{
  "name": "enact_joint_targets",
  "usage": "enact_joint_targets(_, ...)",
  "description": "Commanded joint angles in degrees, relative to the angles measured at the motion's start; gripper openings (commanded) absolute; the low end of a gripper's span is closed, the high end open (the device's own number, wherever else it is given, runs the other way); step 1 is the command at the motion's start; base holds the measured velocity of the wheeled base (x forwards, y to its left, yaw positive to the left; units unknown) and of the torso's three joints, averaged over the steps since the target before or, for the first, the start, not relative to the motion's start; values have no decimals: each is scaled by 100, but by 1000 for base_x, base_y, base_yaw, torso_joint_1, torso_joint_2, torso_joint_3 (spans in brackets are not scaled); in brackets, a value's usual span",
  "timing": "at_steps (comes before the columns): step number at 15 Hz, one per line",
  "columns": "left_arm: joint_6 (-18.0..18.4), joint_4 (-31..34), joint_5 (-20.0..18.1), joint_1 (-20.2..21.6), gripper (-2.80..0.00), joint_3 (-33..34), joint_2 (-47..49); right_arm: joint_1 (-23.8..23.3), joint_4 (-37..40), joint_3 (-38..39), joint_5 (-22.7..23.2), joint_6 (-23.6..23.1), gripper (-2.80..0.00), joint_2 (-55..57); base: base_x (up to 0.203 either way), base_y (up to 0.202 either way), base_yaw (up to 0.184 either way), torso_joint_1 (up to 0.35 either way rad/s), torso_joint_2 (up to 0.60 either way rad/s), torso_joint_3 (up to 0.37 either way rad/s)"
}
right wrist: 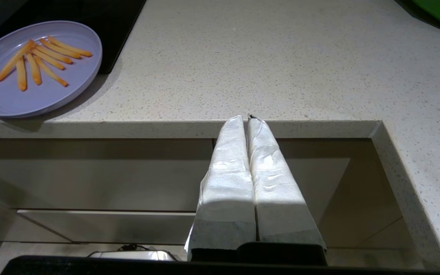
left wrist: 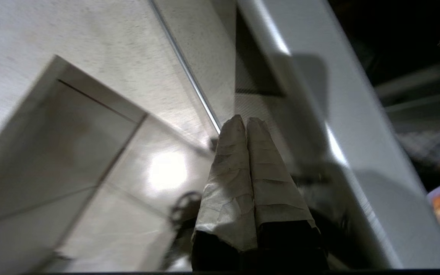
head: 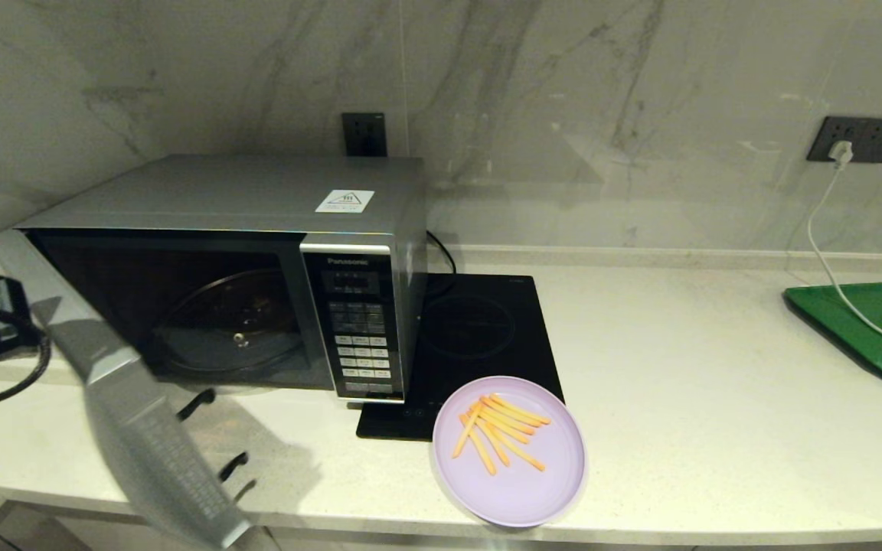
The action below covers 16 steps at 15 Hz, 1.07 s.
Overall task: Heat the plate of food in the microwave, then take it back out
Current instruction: Close the microwave oven
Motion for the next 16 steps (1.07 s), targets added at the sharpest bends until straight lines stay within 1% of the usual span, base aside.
enact_joint_targets(1, -1730, -1, 879, -1027, -280, -518, 416, 1, 7, -1, -2, 4, -280, 0, 0, 0, 0, 0, 0, 0)
enact_joint_targets(2, -1786, -6, 941, -1070, -280, -563, 337, 1, 7, -1, -2, 4, -280, 0, 0, 0, 0, 0, 0, 0)
enact_joint_targets(3, -1722, -7, 958, -1070, -280, -568, 230, 1, 7, -1, -2, 4, -280, 0, 0, 0, 0, 0, 0, 0)
enact_joint_targets(6, -1384, -15, 948, -1072, -280, -571, -94, 1, 7, -1, -2, 4, -280, 0, 0, 0, 0, 0, 0, 0)
enact_joint_targets(7, -1358, -12, 880, -1117, -280, -549, -102, 1, 7, -1, -2, 4, -280, 0, 0, 0, 0, 0, 0, 0)
enact_joint_targets(10, -1315, 10, 479, -1154, -280, -321, -52, 1, 7, -1, -2, 4, -280, 0, 0, 0, 0, 0, 0, 0)
enact_joint_targets(13, -1337, -6, 428, -1526, -280, -74, -8, 1, 7, -1, -2, 4, -280, 0, 0, 0, 0, 0, 0, 0)
enact_joint_targets(16, -1410, -30, 429, -1803, -280, -66, 174, 1, 7, -1, -2, 4, -280, 0, 0, 0, 0, 0, 0, 0)
